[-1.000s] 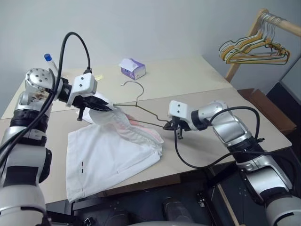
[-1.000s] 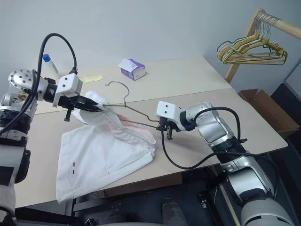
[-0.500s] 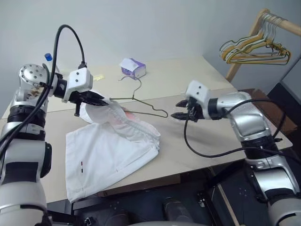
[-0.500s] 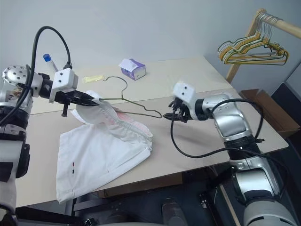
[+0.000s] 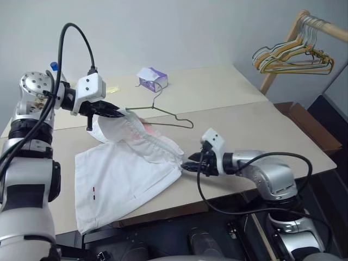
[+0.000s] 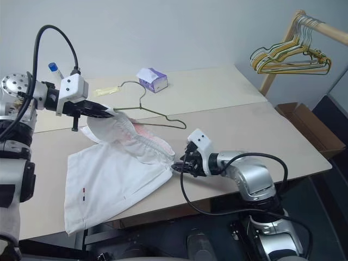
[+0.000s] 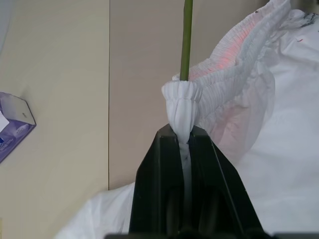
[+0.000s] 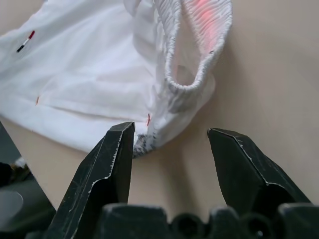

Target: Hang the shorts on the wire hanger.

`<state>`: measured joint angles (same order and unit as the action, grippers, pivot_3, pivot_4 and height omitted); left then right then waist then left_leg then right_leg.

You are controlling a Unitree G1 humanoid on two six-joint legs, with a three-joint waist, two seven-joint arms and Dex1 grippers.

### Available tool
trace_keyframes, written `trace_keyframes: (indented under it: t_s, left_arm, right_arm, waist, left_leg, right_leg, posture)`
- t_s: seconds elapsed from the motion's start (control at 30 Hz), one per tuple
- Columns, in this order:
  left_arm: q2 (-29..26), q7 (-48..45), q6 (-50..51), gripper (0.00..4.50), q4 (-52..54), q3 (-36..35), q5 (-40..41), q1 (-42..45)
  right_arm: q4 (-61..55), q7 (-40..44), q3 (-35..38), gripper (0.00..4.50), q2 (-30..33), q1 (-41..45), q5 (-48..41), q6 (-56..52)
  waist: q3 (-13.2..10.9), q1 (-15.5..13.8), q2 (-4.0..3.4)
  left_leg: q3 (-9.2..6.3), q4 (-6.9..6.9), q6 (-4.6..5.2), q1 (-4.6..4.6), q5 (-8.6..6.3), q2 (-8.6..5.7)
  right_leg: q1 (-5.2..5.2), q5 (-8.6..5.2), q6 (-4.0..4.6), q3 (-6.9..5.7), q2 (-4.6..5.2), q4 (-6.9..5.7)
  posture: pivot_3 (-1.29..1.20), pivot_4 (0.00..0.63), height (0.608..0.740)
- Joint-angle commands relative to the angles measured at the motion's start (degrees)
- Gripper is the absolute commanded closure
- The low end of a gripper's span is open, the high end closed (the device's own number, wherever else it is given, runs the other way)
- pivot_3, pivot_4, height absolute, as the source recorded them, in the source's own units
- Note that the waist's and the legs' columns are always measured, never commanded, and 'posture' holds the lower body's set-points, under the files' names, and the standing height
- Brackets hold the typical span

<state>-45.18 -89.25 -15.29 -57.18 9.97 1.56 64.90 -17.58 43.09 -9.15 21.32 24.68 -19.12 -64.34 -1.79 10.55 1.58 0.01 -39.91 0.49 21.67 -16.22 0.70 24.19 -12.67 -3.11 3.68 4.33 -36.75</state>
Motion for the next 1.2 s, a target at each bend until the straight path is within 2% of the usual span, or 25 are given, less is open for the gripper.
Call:
trace_keyframes:
  t_s: [0.03, 0.17, 0.27, 0.47, 0.5, 0.67, 0.87, 1.07, 1.2]
  left_arm:
    - [-0.1, 0.9, -0.6, 4.5, 0.9, -1.7, 0.1, 0.8]
    - [0.0, 0.9, -0.3, 4.5, 1.2, -1.9, 0.2, 0.7]
    - [-0.1, 0.9, -0.1, 4.5, 1.5, -2.1, 0.4, 0.5]
    - [-0.5, 0.8, 0.1, 4.5, 1.8, -2.6, 0.4, 0.2]
    - [-0.6, 0.7, 0.1, 4.5, 1.8, -2.7, 0.5, 0.1]
    - [-0.9, -2.3, 1.1, 4.5, 2.4, -4.3, 2.4, -0.2]
    - [-4.4, -3.2, 6.0, 4.5, 9.3, -0.8, 12.9, -2.7]
    - [-6.7, -3.2, 5.7, 4.5, 11.7, 2.8, 16.8, -4.4]
    - [-6.9, -3.2, 5.3, 4.5, 11.3, 3.7, 17.6, -4.4]
  right_arm:
    - [-0.3, -2.9, 3.1, 1.69, -2.8, 0.5, -2.9, -1.4]
    - [1.5, -4.4, 1.0, 1.69, -3.2, 0.4, -3.0, -1.0]
    - [3.5, -6.4, 1.4, 2.23, -4.3, 0.8, -3.4, -1.5]
    - [5.1, -7.9, 0.9, 4.37, -4.9, 1.2, -3.6, -0.9]
    - [5.4, -8.1, 0.8, 4.47, -5.0, 1.3, -3.5, -0.8]
    - [6.5, -8.4, 0.8, 4.47, -3.6, 1.7, -2.6, 1.1]
    - [12.6, -6.1, 7.5, 4.47, 1.9, 7.2, -4.3, 2.8]
    - [21.1, -1.7, 7.4, 4.47, 8.2, 12.3, -2.9, 7.9]
    - [24.4, -0.1, 6.6, 4.47, 10.0, 14.2, -2.1, 10.3]
  waist:
    - [0.0, 0.0, 0.0]
    - [0.0, 0.0, 0.0]
    - [0.0, 0.0, 0.0]
    - [0.0, 0.0, 0.0]
    - [0.0, 0.0, 0.0]
    - [0.0, 0.0, 0.0]
    - [0.0, 0.1, 0.0]
    - [0.0, 0.1, 0.0]
    - [0.0, 0.0, 0.0]
  left_leg:
    - [0.0, 0.0, 0.0, 0.0, 0.0, 0.0]
    - [0.0, 0.0, 0.0, 0.0, 0.0, 0.0]
    - [0.0, 0.01, 0.0, -0.01, 0.0, 0.0]
    - [0.0, 0.01, 0.0, 0.0, 0.0, 0.0]
    - [0.0, 0.01, 0.0, 0.0, 0.0, 0.0]
    - [-0.01, 0.01, 0.0, 0.0, 0.0, 0.0]
    - [-0.01, 0.01, 0.0, 0.01, 0.0, 0.01]
    - [0.0, 0.02, 0.02, -0.03, -0.01, 0.01]
    - [0.01, 0.02, 0.02, -0.02, -0.01, 0.0]
  right_leg:
    - [0.01, 0.0, 0.0, 0.0, 0.0, 0.0]
    - [0.0, 0.0, -0.01, 0.0, 0.01, 0.0]
    - [0.01, 0.0, 0.0, 0.0, -0.01, 0.0]
    - [0.01, 0.0, 0.0, 0.0, -0.01, -0.01]
    - [0.01, 0.0, 0.0, 0.0, -0.01, -0.01]
    - [0.0, 0.0, -0.01, 0.0, -0.01, -0.01]
    - [0.01, 0.0, -0.01, 0.01, 0.0, -0.01]
    - [-0.03, 0.0, -0.01, 0.01, 0.0, 0.01]
    - [0.0, 0.0, -0.01, 0.01, 0.0, 0.01]
  posture:
    - [-0.16, 0.0, 0.74]
    - [-0.15, 0.0, 0.74]
    - [-0.14, 0.0, 0.74]
    - [-0.14, 0.0, 0.74]
    - [-0.14, 0.0, 0.74]
    - [-0.14, 0.0, 0.74]
    - [-0.14, 0.0, 0.74]
    - [-0.14, 0.0, 0.74]
    - [-0.14, 0.0, 0.74]
